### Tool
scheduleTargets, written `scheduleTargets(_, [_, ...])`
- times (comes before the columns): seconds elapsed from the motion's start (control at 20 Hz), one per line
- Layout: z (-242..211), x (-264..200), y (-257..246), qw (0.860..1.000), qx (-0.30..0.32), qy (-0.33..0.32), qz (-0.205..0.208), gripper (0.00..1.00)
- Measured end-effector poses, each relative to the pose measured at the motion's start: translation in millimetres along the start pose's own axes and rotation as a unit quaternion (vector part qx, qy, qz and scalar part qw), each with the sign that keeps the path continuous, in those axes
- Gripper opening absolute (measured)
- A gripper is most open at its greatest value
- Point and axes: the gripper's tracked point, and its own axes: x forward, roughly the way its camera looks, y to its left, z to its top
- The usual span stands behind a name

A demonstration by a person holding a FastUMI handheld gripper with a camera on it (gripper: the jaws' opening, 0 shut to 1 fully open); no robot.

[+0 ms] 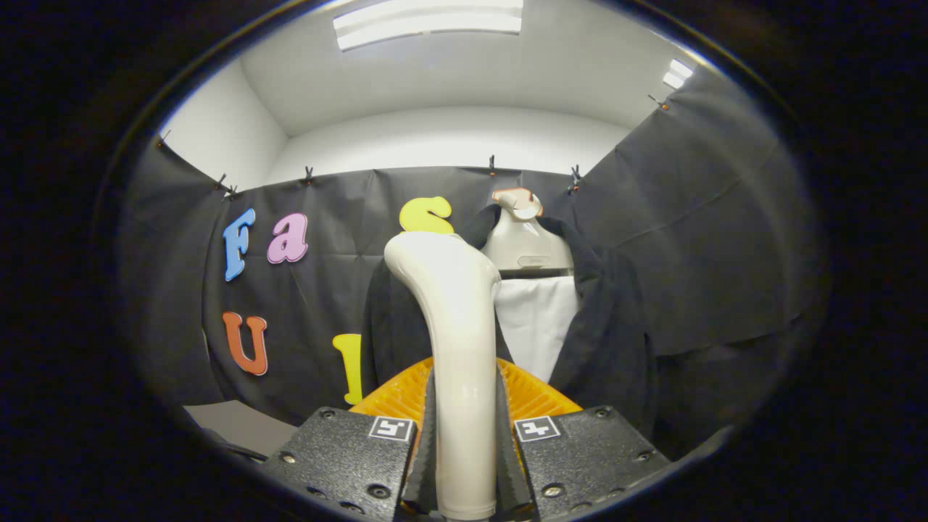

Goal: Iron the clothes twice with a garment steamer, once on the left side and once on the right side.

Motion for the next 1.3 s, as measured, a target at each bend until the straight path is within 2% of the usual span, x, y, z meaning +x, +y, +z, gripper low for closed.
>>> scheduleTargets(0.3, [-25.4, -15.5, -7.3, 1.000, 0.002, 0.024, 0.006, 0.38])
scheduleTargets(1.3, [-123.3, -40.8, -40.8, 0.993, -0.031, 0.116, -0.018, 0.38])
